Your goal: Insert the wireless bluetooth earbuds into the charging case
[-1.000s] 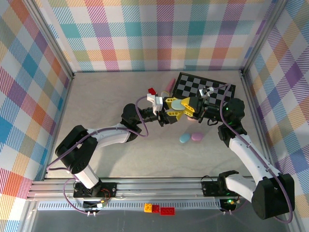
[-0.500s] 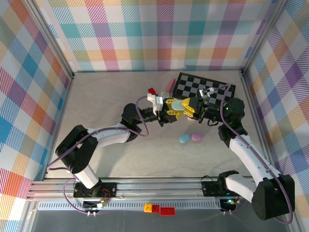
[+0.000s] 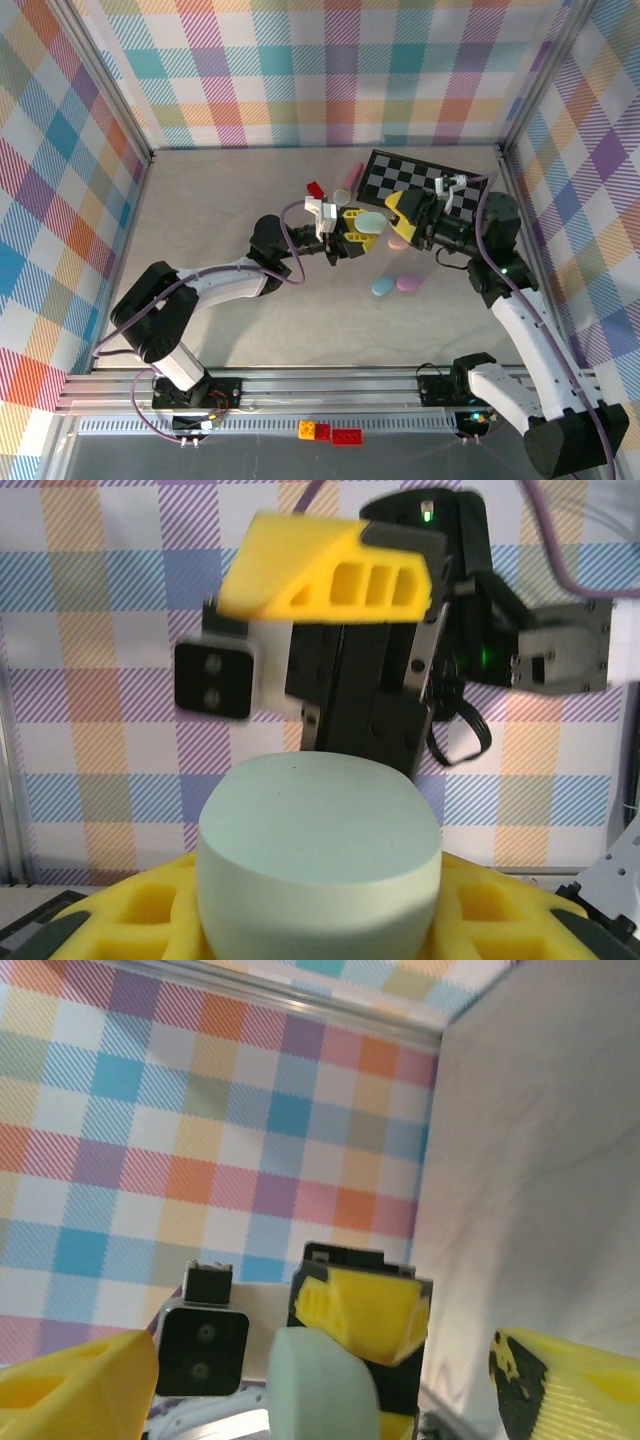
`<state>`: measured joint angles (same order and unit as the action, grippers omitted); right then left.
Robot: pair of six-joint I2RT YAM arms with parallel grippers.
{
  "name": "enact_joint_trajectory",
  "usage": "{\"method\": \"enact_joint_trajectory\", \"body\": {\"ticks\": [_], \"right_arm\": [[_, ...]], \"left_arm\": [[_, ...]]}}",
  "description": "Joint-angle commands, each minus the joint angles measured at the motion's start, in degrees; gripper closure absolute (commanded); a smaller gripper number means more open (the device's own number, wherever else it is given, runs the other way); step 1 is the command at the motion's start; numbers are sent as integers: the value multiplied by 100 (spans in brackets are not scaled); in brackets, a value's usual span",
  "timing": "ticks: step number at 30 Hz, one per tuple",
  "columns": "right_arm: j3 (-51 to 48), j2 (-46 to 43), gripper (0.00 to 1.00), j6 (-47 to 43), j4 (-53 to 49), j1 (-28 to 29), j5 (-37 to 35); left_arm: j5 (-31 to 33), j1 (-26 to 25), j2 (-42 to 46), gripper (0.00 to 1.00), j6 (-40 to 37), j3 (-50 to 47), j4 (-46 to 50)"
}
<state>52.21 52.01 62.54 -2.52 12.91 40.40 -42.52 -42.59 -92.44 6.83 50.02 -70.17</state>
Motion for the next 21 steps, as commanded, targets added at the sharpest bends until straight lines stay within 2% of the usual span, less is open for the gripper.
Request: {"method": "enact_joint_trajectory", "body": {"ticks": [1,4,10,13,21], "right_arm": [[620,-141,14,-2709,-1541,174,-845],[724,-312,13,-3932,-1524,584,-1367],[1208,26,12,-5910,-1890,1578,-1677],[1261,200,11,-6360,-1690,2162,-2098],[1640,973,11,-7035,-1636,2734,-2806]], "left_arm": [[-129,133,354,64,-15,-207,7],[-124,320,476,64,169,-493,-217],[-130,630,706,64,537,-883,-412],[-165,681,860,64,539,-958,-244],[-258,718,1278,64,205,-1042,424]]}}
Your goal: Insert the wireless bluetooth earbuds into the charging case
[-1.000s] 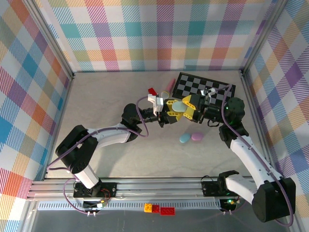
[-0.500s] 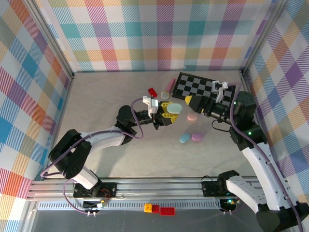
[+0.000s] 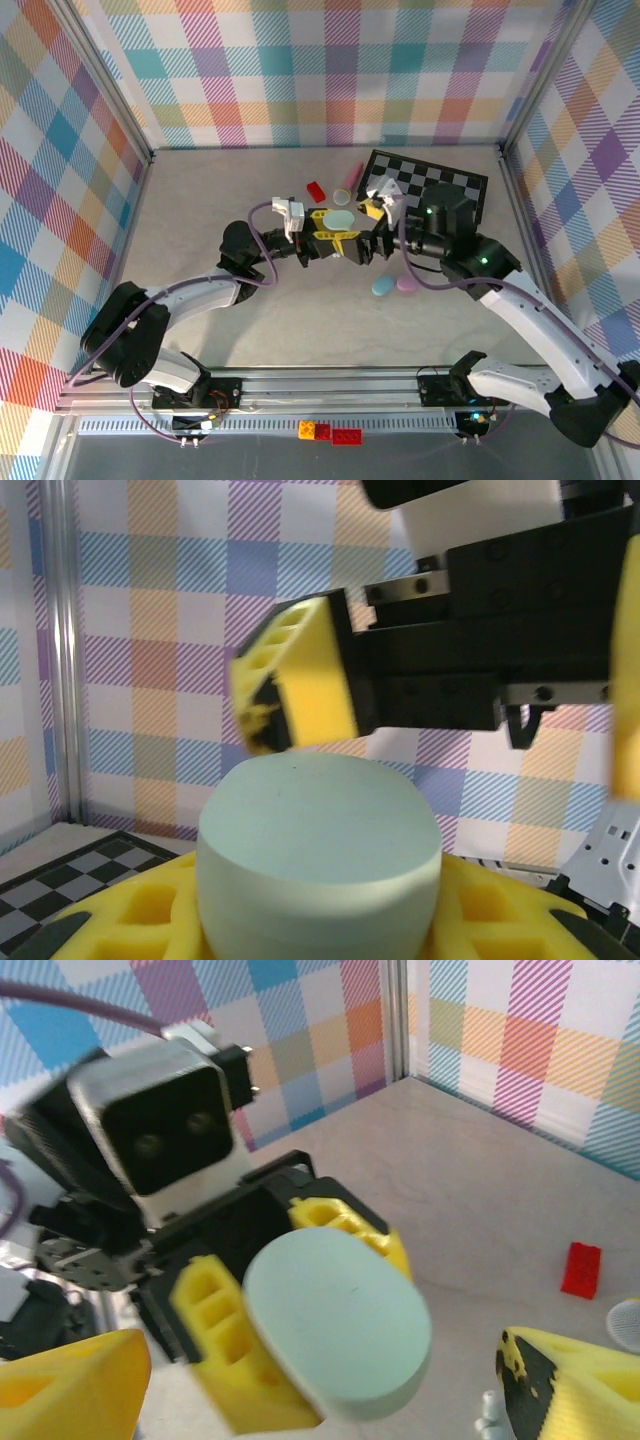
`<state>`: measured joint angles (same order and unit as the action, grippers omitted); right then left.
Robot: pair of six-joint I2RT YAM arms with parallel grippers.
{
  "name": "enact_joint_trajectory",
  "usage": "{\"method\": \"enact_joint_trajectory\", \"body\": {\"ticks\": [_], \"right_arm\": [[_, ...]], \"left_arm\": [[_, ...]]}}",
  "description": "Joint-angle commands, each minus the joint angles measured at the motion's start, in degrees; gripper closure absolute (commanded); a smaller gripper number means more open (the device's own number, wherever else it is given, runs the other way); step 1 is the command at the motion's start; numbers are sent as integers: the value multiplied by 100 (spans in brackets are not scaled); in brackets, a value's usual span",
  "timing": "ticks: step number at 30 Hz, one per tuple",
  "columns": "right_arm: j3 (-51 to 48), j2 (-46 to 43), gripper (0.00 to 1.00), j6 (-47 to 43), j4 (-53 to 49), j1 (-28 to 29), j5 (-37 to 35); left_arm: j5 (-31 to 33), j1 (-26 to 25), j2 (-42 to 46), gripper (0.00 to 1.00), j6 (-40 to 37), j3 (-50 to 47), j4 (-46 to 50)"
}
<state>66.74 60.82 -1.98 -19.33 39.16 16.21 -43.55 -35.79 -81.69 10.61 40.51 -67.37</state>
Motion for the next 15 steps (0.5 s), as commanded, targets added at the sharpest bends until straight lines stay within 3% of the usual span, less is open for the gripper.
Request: {"method": "enact_joint_trajectory", "body": {"ticks": [1,11,15], "right_arm": [[180,126,11,-612,79,108,-439],[53,79,11,-409,518,111,-1392],[159,132,12,-95,487,119,-1434]], "left_arm": [[-150,37,230,64,-173,-103,147],[-215,37,311,64,-182,-136,117],[-198,42,346,64,-202,-175,102]]}}
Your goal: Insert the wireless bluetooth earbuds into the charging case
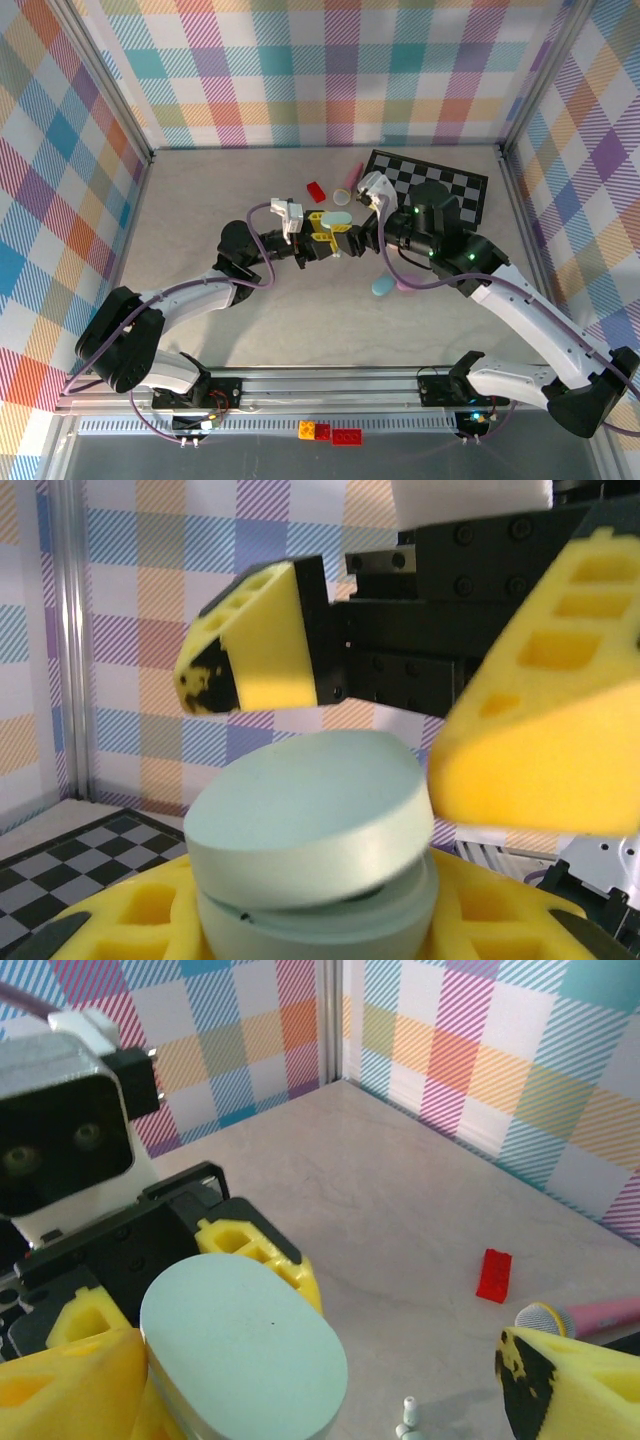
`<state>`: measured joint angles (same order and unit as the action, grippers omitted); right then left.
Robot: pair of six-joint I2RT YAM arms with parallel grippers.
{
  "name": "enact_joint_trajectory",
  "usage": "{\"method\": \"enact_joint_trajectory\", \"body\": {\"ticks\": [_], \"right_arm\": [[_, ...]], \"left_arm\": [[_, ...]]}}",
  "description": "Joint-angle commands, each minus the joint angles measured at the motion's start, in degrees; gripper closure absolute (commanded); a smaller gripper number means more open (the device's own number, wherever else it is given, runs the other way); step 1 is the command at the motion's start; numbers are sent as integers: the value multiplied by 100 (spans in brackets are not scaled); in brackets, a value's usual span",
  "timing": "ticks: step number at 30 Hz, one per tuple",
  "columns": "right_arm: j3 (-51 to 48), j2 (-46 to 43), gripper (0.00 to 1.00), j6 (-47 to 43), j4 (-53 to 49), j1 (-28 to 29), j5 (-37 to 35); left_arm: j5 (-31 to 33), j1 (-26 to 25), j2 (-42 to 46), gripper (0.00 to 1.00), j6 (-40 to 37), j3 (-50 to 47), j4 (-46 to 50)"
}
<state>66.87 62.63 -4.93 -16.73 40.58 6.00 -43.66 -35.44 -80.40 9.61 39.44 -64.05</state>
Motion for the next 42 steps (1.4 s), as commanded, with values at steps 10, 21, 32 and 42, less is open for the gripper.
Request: {"method": "enact_joint_trajectory", "body": {"ticks": [10,21,32,42], "right_arm": [[798,317,14,742,-191,-37,-399],[-330,-383,14,3269,661,-1283,332],[-1434,1068,20,4904,704,-2027,1495],[-1400,2859,45,5603,1481,-1342,1378]], "left_arm": [[-56,20,272,64,-231,-204,-266],[67,314,435,64,-121,-380,-310],[158,413,727,64,-101,-569,-145],[123,486,864,64,-115,-622,120]]}}
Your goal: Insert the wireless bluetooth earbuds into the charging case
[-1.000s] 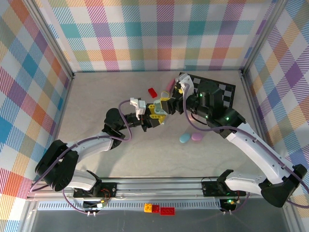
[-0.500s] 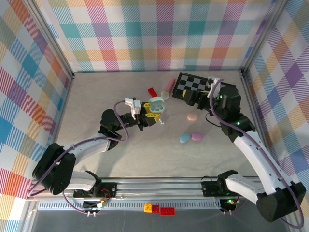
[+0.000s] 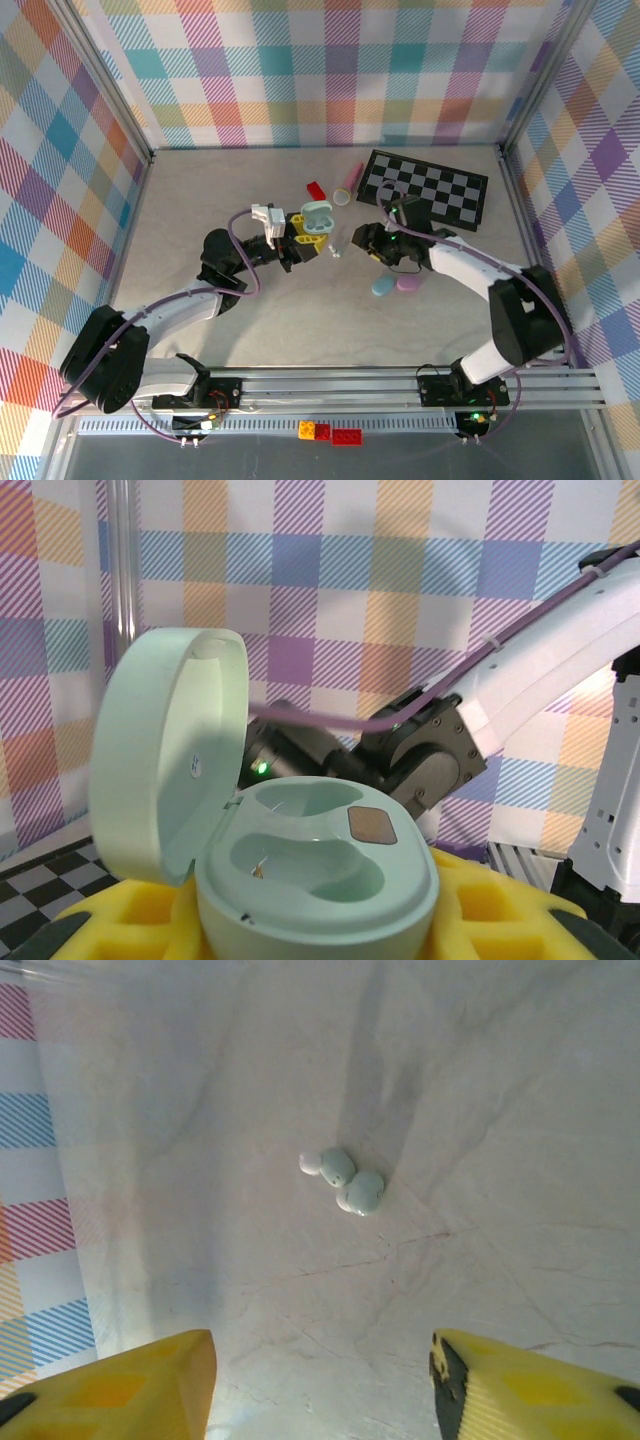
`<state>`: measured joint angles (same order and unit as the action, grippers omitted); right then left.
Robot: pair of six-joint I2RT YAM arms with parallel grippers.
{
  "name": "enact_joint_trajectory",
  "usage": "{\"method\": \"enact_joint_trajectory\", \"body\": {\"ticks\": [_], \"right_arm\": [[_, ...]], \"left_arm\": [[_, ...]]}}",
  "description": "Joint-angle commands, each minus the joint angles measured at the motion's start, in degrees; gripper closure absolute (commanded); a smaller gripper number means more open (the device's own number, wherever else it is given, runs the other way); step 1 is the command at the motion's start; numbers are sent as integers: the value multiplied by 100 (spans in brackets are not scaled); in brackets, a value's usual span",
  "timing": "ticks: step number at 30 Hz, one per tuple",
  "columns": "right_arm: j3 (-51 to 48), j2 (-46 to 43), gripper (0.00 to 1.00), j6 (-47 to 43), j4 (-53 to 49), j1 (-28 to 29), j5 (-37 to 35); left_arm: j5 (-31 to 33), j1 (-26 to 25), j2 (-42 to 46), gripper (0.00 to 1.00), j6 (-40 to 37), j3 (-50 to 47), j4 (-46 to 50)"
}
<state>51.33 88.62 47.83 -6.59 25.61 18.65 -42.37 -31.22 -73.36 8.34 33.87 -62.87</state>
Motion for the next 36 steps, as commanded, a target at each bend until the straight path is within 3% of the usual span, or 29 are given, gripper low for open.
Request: {"method": "enact_joint_trajectory", "body": {"ticks": [1,9,20,36], "right_arm": [[181,398,47,367,534,204,112],[392,1318,55,723,1075,419,130],[698,1899,65,762,1153,414,89],[971,2304,63,656,1156,402,190]], "left_arm": [[-4,68,179,64,10,-64,20],[-44,72,414,65,-259,-29,552],[-33,72,547,65,-403,-62,808],[-74,80,622,65,-509,-73,978]]}}
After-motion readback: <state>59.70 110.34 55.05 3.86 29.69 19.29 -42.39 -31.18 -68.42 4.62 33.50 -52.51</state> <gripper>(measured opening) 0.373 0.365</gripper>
